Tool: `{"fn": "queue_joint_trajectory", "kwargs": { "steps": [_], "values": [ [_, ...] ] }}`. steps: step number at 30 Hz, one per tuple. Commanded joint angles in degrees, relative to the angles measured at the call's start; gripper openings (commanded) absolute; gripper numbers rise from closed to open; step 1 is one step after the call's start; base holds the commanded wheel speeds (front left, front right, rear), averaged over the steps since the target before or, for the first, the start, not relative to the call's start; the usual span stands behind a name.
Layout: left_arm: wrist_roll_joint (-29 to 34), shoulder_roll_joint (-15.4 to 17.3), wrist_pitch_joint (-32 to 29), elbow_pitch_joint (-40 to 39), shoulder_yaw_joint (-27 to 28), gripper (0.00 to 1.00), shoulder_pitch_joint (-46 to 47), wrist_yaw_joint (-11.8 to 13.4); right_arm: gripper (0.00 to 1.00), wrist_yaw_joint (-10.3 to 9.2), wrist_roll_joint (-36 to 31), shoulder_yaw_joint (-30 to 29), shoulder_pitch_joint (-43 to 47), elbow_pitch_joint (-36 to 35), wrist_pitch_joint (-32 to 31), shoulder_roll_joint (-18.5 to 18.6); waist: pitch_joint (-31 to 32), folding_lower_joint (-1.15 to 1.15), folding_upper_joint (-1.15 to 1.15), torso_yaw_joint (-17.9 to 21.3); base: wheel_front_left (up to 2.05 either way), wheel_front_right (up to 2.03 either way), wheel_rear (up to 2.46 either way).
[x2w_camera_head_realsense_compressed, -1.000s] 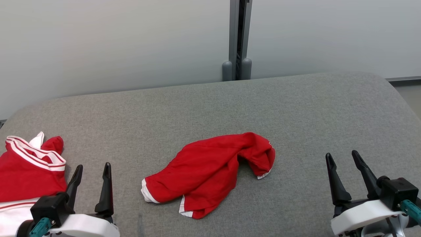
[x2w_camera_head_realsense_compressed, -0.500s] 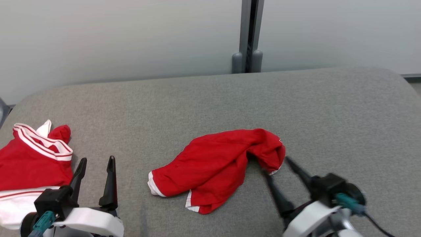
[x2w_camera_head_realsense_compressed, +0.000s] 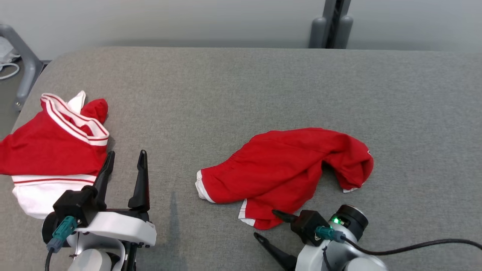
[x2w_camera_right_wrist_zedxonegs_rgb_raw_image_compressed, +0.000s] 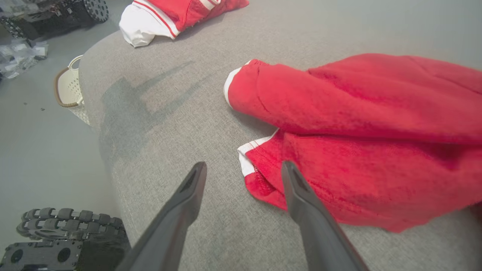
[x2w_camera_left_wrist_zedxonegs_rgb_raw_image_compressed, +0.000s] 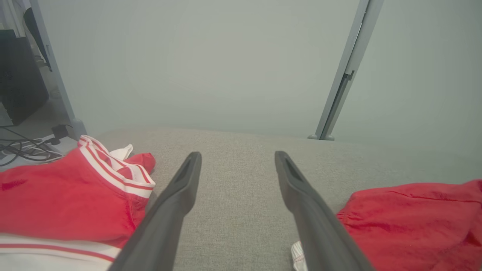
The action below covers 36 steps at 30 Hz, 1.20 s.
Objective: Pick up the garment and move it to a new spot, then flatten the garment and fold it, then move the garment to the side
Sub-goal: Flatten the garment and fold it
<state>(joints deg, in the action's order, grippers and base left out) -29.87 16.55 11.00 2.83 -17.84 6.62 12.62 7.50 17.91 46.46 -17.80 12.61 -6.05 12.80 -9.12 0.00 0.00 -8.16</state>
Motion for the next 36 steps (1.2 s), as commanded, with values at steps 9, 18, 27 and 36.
{"fn": "queue_joint_trajectory", "kwargs": {
  "steps": [9,18,27,36],
  "values": [
    [-0.19,-2.05,2.34,4.05,-0.55,1.00,4.92,-2.20,1.00,-0.03,-0.38,7.65,-9.60,8.45,-2.58,3.41,-5.49,0.00,0.00,-4.12,0.00,0.00,0.00],
    [-0.28,-2.33,3.58,7.03,0.90,1.00,6.01,-3.39,0.00,-0.03,6.45,13.33,-14.16,7.22,-8.00,8.43,-5.63,0.00,0.00,-2.62,0.00,0.00,0.00],
    [0.26,-1.13,3.86,6.47,2.88,1.00,4.53,-3.06,0.00,-0.03,21.05,7.65,-15.85,-11.63,-15.58,17.77,-4.44,0.00,0.00,2.19,0.00,0.00,0.00],
    [0.71,-0.19,3.84,4.72,3.42,1.00,3.59,-2.33,0.00,-0.02,31.23,-12.50,-10.22,-26.34,-19.70,19.79,-4.84,0.00,0.00,4.57,0.00,0.00,0.00]
  ]
}}
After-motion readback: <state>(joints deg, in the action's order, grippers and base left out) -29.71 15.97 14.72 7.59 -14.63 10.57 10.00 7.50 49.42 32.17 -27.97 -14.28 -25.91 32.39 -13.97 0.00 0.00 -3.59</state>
